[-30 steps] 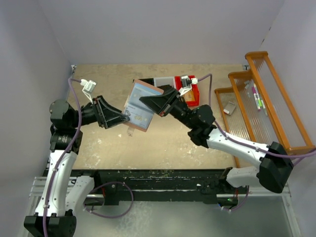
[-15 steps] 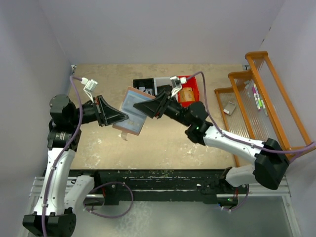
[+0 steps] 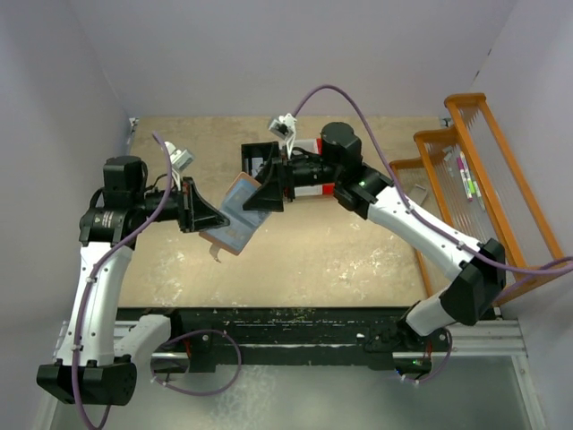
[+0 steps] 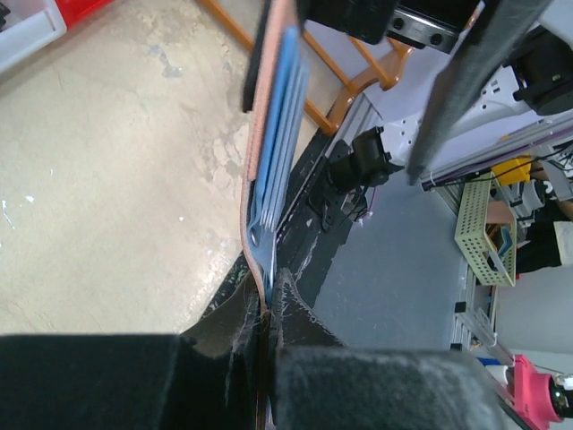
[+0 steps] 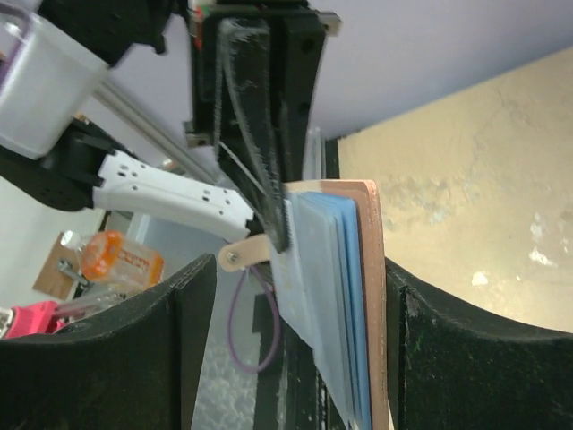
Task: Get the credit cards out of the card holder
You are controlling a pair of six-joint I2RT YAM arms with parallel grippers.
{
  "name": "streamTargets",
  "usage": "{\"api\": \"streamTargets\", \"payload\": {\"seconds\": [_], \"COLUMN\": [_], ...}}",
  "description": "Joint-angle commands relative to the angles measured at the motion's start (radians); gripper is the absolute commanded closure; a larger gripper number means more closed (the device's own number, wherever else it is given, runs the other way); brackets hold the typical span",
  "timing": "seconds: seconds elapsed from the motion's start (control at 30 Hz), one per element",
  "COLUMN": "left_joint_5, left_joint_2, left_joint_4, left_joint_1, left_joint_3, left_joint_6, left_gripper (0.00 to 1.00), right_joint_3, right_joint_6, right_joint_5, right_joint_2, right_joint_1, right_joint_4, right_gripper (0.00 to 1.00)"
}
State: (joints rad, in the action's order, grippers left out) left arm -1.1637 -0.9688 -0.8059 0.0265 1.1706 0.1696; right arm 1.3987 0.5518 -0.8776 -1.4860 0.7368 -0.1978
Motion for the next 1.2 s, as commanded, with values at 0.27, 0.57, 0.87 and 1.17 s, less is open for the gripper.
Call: {"api": "streamTargets", "payload": {"seconds": [0.27, 0.57, 0.87, 1.17], "left_joint_5": [-0.032, -0.047, -0.044, -0.076], "left_joint_2": [-0.021, -0.005, 0.133, 0.188], "left_joint_4": [-0.143, -0.004, 0.311, 0.500], "left_joint_1": [-0.002, -0.002, -0.002, -0.002], "left_joint_3": [0.112, 0.068, -0.081, -0.178], "left_joint_6": [-0.185, -0.076, 0.206, 0.390], "left_gripper": [1.00, 0.51, 0.19, 0.26], "right_joint_3": [0.089, -0.083, -0.358, -0.468], "right_joint_6": [-0.204, 0.008, 0.287, 0.390], "right_joint_5": [-0.067, 0.077, 0.318, 0.398], "right_joint_2": [-0.049, 0.058, 0.245, 0.293], "right_joint_1": [0.005, 0.005, 0.004, 0.005], "right_joint_4": [0.240, -0.036, -0.523, -0.678], "right_gripper": [0.61, 1.00, 1.00, 1.00]}}
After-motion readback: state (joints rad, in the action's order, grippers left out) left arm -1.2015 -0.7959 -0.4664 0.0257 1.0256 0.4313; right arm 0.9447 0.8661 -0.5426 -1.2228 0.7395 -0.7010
